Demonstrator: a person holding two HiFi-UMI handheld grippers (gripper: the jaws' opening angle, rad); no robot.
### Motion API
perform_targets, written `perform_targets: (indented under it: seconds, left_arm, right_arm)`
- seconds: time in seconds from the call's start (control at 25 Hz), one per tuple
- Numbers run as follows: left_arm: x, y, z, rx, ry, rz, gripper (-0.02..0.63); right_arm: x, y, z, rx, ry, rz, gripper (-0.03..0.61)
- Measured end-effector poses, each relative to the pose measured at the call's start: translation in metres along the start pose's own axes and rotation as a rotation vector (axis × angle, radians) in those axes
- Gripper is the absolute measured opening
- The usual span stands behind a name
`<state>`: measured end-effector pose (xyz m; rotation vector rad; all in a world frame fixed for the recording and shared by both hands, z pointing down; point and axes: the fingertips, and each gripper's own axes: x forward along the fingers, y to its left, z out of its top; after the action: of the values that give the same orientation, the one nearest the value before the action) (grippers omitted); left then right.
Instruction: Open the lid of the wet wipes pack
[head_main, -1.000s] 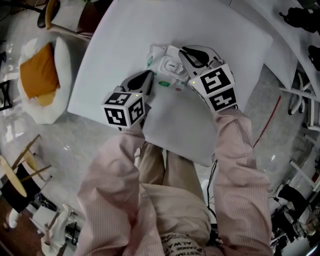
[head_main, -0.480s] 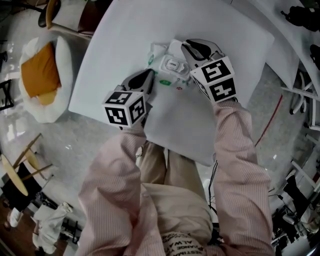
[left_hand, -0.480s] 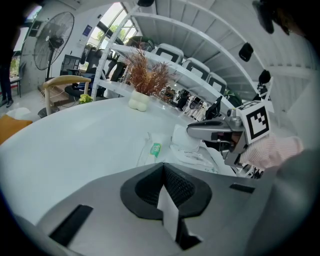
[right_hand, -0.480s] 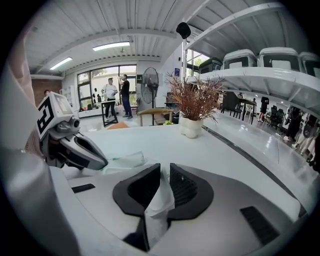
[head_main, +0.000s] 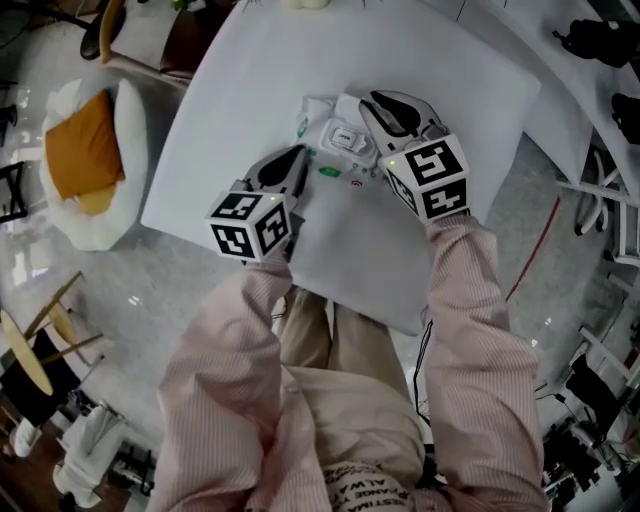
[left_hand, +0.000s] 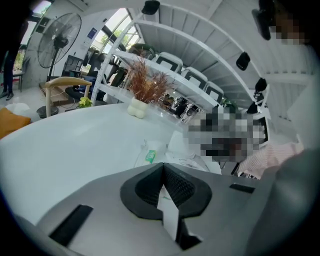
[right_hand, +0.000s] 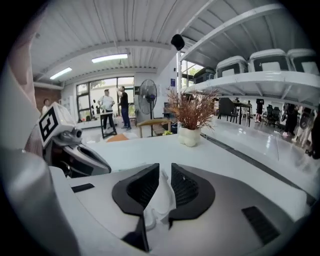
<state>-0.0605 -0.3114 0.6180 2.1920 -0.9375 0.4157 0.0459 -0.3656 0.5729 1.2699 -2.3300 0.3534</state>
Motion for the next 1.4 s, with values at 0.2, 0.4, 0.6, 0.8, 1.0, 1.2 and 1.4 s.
perform_targets:
  seconds: [0.2, 0.4, 0.6, 0.8, 1.0, 1.2, 1.4]
  left_arm:
    - [-0.012, -0.022, 0.024, 0.049, -0.074, -0.051, -0.003]
    - [-0.035, -0.041, 0.049, 0.086, -0.157, -0.069, -0.003]
    - [-0.065, -0.062, 0.067, 0.122, -0.221, -0.066, -0.003]
    - [-0.097, -0.085, 0.083, 0.168, -0.260, -0.059, -0.003]
    - [-0.126, -0.104, 0.098, 0.213, -0.296, -0.059, -0.003]
    - [-0.150, -0.121, 0.106, 0.239, -0.321, -0.061, -0.003]
    - [-0.170, -0.131, 0.119, 0.291, -0.343, -0.058, -0.003]
  right_arm:
    - [-0.022, 0.001, 0.021, 0.065, -0.081, -0.025, 0.035]
    - [-0.046, 0.007, 0.040, 0.141, -0.145, -0.041, 0.006]
    - [-0.079, 0.016, 0.060, 0.192, -0.207, -0.061, 0.002]
    - [-0.114, 0.028, 0.076, 0.232, -0.257, -0.082, 0.000]
    - [-0.147, 0.040, 0.091, 0.275, -0.313, -0.099, 0.000]
    - [-0.177, 0.049, 0.103, 0.291, -0.358, -0.116, 0.000]
    - [-0.200, 0.050, 0.121, 0.285, -0.405, -0.134, 0.000]
